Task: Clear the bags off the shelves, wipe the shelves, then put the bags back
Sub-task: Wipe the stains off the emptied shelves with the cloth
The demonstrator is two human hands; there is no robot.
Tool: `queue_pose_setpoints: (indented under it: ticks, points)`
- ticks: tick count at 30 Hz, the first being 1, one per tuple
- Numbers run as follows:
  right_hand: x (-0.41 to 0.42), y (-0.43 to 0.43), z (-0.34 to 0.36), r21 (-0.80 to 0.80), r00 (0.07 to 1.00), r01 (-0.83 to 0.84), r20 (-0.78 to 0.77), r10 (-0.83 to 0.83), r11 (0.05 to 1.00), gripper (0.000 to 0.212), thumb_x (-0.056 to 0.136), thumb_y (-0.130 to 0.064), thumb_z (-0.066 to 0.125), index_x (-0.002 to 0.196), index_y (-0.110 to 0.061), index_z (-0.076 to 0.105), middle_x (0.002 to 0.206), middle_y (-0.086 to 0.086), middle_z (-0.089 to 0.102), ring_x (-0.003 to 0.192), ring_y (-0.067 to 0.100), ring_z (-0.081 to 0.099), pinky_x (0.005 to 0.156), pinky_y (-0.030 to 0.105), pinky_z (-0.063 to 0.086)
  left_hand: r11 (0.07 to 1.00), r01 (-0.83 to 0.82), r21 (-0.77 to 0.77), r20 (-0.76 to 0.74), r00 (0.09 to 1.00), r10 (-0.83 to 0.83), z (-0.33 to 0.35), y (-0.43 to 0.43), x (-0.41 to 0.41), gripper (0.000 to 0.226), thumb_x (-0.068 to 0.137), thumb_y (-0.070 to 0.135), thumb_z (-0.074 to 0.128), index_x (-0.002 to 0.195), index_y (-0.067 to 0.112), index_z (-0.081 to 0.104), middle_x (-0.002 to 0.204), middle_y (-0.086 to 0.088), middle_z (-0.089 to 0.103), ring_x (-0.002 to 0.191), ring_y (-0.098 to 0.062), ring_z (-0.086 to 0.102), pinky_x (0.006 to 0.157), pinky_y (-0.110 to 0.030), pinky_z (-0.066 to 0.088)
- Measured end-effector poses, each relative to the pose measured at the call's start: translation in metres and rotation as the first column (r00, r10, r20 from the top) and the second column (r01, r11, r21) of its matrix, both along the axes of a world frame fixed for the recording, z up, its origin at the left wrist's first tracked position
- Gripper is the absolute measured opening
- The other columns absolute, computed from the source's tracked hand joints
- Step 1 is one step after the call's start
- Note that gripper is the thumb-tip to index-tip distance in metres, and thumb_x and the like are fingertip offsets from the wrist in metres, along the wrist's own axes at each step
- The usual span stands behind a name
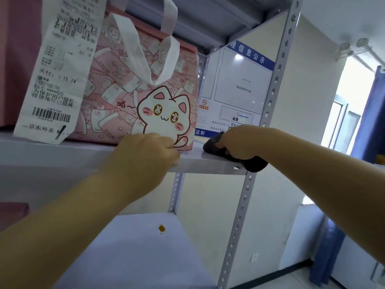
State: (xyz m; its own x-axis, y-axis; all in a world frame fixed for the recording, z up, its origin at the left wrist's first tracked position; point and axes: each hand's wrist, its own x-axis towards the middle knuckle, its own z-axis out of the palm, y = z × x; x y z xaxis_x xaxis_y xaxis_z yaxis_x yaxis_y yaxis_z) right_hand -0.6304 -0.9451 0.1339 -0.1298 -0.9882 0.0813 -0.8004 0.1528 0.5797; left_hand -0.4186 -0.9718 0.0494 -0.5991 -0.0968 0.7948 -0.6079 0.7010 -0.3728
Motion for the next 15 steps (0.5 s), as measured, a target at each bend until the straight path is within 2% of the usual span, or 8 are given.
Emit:
queue_pose_setpoints:
  ticks: [3, 6, 8, 10, 12, 14, 15]
  points:
    - [-0.008, 0.008, 0.000, 0.016, 0.995, -0.069, -0.067, 0.070, 0.997, 0.040, 0.094, -0.013, 0.040, 0.133, -0.022, 0.046, 0.099, 0.005, 0.054, 0.083, 0.024, 0.048, 0.068, 0.029, 0.036, 0.999, -0.044, 0.003, 0.014, 0.999, 0.044, -0.003, -0.001, 0.001, 0.016, 0.061, 0.007, 0.083, 0.060, 0.012, 0.068, 0.052, -0.001, 0.053, 0.044, -0.023, 0.052, 0.039, -0.023, 0.032]
    - [0.001, 0.000, -0.004, -0.020, 0.996, 0.076, -0.040, -0.076, 0.997, 0.029, 0.093, -0.015, 0.041, 0.117, -0.017, 0.057, 0.091, 0.004, 0.054, 0.077, 0.023, 0.047, 0.067, 0.032, 0.037, 0.999, -0.045, 0.003, 0.030, 0.999, 0.045, -0.003, -0.001, -0.002, 0.018, 0.058, 0.005, 0.084, 0.061, 0.012, 0.068, 0.053, -0.001, 0.053, 0.044, -0.022, 0.052, 0.040, -0.022, 0.030]
    - [0.012, -0.008, -0.006, 0.005, 0.964, 0.234, -0.132, -0.231, 0.972, 0.023, 0.093, -0.016, 0.040, 0.112, -0.018, 0.053, 0.091, 0.004, 0.050, 0.087, 0.026, 0.051, 0.077, 0.035, 0.041, 0.999, -0.037, -0.019, 0.017, 0.999, 0.037, -0.005, -0.001, 0.000, 0.019, 0.056, 0.003, 0.085, 0.063, 0.012, 0.069, 0.053, -0.001, 0.054, 0.043, -0.021, 0.052, 0.041, -0.022, 0.030]
    - [0.015, -0.014, -0.005, 0.019, 0.944, 0.288, -0.173, -0.280, 0.957, 0.022, 0.093, -0.017, 0.039, 0.112, -0.017, 0.049, 0.100, 0.007, 0.050, 0.099, 0.030, 0.051, 0.088, 0.043, 0.040, 0.999, -0.032, -0.023, 0.009, 0.999, 0.032, -0.005, -0.001, 0.000, 0.020, 0.055, 0.002, 0.085, 0.063, 0.011, 0.070, 0.052, -0.002, 0.055, 0.043, -0.022, 0.051, 0.041, -0.021, 0.031]
    - [0.012, -0.015, -0.003, -0.005, 0.962, 0.247, -0.118, -0.245, 0.969, 0.023, 0.094, -0.017, 0.037, 0.112, -0.016, 0.051, 0.094, 0.005, 0.050, 0.091, 0.028, 0.050, 0.082, 0.041, 0.041, 0.999, -0.026, -0.025, 0.003, 1.000, 0.026, -0.006, -0.002, 0.000, 0.021, 0.054, 0.001, 0.085, 0.064, 0.011, 0.071, 0.053, -0.002, 0.055, 0.043, -0.023, 0.052, 0.040, -0.022, 0.033]
    - [0.003, -0.010, -0.003, -0.029, 0.991, 0.128, -0.038, -0.130, 0.991, 0.027, 0.093, -0.019, 0.036, 0.112, -0.017, 0.056, 0.080, 0.002, 0.048, 0.078, 0.023, 0.049, 0.070, 0.035, 0.040, 0.999, -0.023, -0.031, -0.006, 1.000, 0.023, -0.007, -0.004, 0.001, 0.021, 0.055, -0.001, 0.083, 0.068, 0.010, 0.072, 0.055, -0.003, 0.057, 0.045, -0.023, 0.054, 0.038, -0.024, 0.037]
    - [-0.001, -0.006, -0.003, -0.044, 0.997, 0.073, 0.041, -0.071, 0.996, 0.031, 0.092, -0.022, 0.035, 0.113, -0.020, 0.057, 0.080, 0.003, 0.050, 0.076, 0.022, 0.051, 0.068, 0.034, 0.041, 1.000, -0.014, -0.028, -0.007, 1.000, 0.014, -0.009, -0.005, 0.001, 0.021, 0.056, -0.003, 0.082, 0.070, 0.009, 0.072, 0.057, -0.003, 0.058, 0.047, -0.024, 0.054, 0.038, -0.025, 0.038]
